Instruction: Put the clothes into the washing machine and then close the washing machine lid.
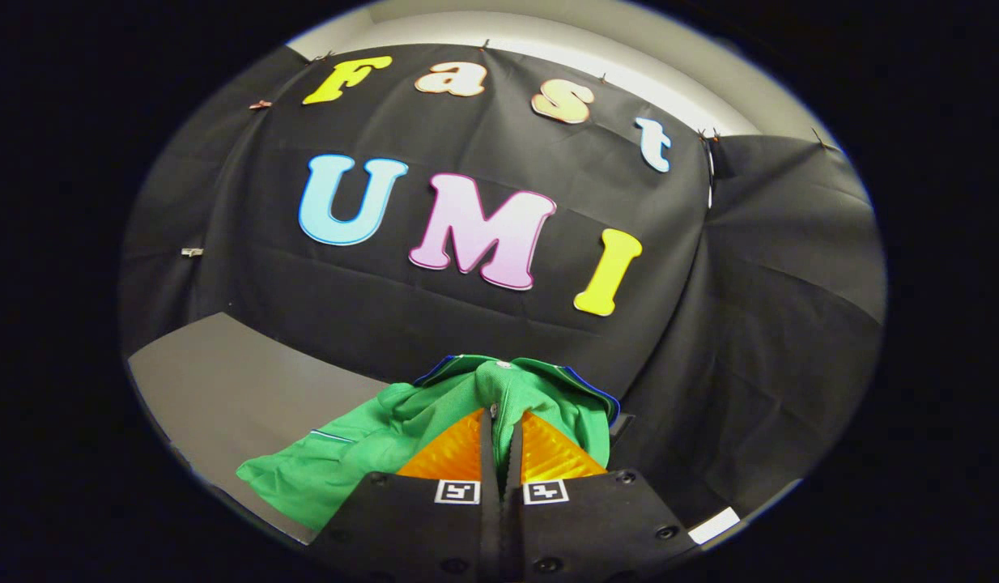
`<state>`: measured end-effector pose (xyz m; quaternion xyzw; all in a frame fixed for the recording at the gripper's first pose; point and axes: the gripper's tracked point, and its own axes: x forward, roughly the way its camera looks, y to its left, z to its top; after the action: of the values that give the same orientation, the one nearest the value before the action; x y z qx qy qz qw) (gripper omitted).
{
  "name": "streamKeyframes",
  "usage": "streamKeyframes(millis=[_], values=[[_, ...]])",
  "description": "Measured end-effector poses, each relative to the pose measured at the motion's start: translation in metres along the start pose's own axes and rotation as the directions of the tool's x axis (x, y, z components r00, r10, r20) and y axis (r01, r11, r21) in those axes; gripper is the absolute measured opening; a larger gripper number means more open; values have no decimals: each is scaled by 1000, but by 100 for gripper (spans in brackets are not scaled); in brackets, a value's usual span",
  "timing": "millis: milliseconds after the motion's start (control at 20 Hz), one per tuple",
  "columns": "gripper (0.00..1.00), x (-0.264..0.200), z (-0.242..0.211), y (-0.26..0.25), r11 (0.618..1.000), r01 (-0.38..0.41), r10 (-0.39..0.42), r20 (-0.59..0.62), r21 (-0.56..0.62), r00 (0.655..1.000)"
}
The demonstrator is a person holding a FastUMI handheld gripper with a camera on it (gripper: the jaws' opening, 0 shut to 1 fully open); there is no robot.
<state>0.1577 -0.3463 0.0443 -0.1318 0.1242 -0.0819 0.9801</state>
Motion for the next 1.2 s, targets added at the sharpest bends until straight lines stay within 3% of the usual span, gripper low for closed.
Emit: streamKeyframes(millis=[200, 750, 1200], values=[[5, 25, -40, -35, 999, 49, -50, -51, -4, 997], [5, 90, -188, -32, 999, -47, 47, -245, 2, 968], [5, 121, -266, -21, 995, -92, 97, -364, 30, 926]])
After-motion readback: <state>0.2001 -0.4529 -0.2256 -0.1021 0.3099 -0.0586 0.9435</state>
